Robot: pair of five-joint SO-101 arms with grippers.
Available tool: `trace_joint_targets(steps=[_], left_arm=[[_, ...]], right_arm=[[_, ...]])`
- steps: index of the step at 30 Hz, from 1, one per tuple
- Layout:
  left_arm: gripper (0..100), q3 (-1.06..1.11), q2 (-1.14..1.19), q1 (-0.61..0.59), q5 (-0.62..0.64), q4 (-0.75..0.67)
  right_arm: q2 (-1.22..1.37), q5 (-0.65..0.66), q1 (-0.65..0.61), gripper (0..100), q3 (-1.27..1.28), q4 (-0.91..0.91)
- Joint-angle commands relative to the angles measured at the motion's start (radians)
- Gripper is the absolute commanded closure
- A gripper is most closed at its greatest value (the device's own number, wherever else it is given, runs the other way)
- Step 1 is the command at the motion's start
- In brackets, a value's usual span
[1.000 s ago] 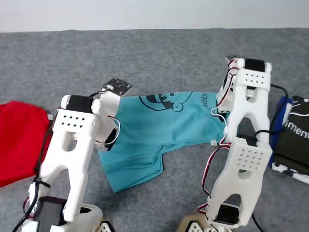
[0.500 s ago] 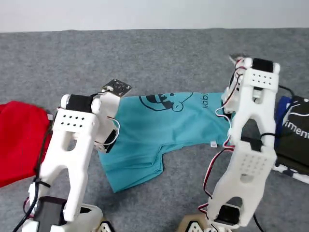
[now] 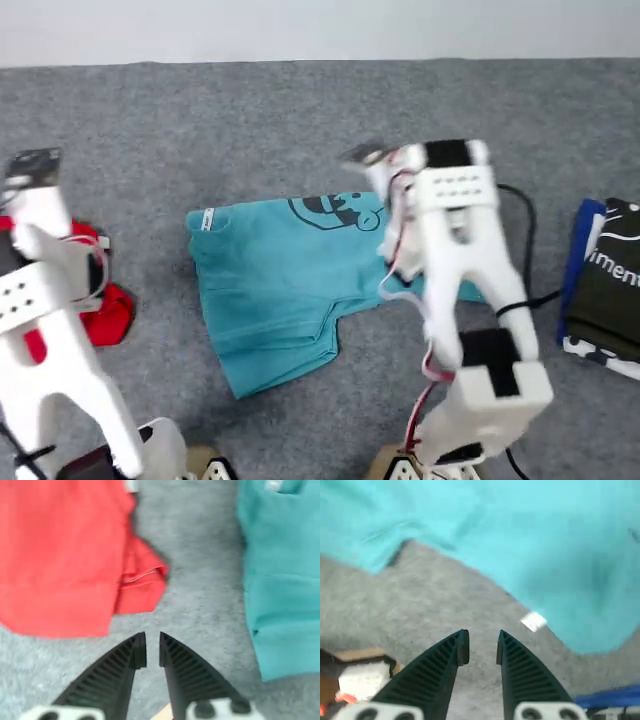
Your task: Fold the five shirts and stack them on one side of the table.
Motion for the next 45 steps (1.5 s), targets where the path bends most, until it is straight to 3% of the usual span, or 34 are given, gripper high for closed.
trace_joint_targets(steps=[1, 8, 18, 29, 37, 45], left_arm=[[95, 0.018, -0.032, -0.052, -0.031, -0.012], [95, 0.160, -0.035, -0.054, -0.038, -0.103], [95, 0.217, -0.032, -0.054, -0.040, -0.143], [95, 0.216, -0.037, -0.054, -0.040, -0.143], [95, 0.216, -0.037, -0.055, -0.040, -0.143], [95, 0.216, -0.037, -0.055, -0.038, -0.143]], right_arm=[[-0.110, 0.063, -0.134, 89.7, 0.044, 0.016], [-0.116, 0.081, -0.397, 78.9, 0.109, -0.073], [0.041, 0.074, -0.644, 78.6, 0.129, -0.237], [0.226, 0.074, -0.662, 78.9, 0.129, -0.395], [0.282, 0.074, -0.661, 91.6, 0.129, -0.427], [0.285, 0.077, -0.584, 95.0, 0.044, -0.407]])
